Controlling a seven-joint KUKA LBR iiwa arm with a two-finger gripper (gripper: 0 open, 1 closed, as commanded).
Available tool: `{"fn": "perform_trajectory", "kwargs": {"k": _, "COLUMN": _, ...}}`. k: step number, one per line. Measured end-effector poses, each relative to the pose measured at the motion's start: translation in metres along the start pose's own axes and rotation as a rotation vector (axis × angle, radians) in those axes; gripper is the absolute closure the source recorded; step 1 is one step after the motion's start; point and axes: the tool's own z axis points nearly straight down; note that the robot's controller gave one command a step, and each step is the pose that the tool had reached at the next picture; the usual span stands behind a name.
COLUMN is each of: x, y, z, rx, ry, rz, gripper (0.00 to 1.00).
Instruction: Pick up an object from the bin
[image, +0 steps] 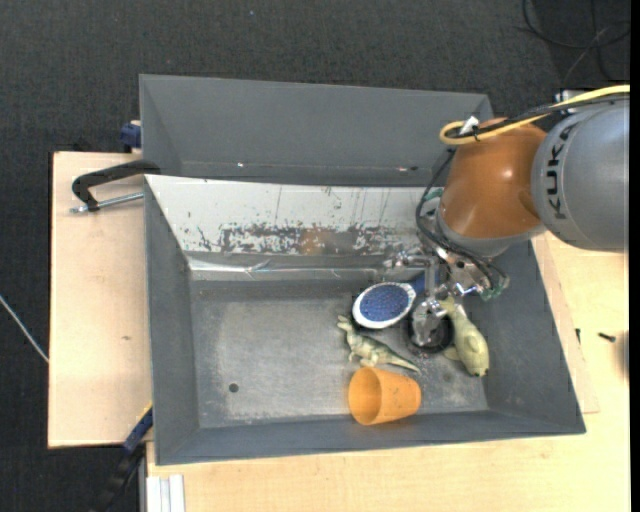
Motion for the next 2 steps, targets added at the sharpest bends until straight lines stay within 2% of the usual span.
{"fn": "perform_trajectory", "kwargs": {"k": 1, "x": 0.001, "y": -0.001, "z": 0.0, "rx": 0.0, "ry": 0.005, "rz": 0.001, "gripper": 1.0}}
{"fn": "perform_trajectory", "kwargs": {"k": 2, "x": 0.011, "y": -0.009, "z": -0.115, "rx": 0.001, "ry": 0.0, "rz": -0.012, "gripper": 1.0}}
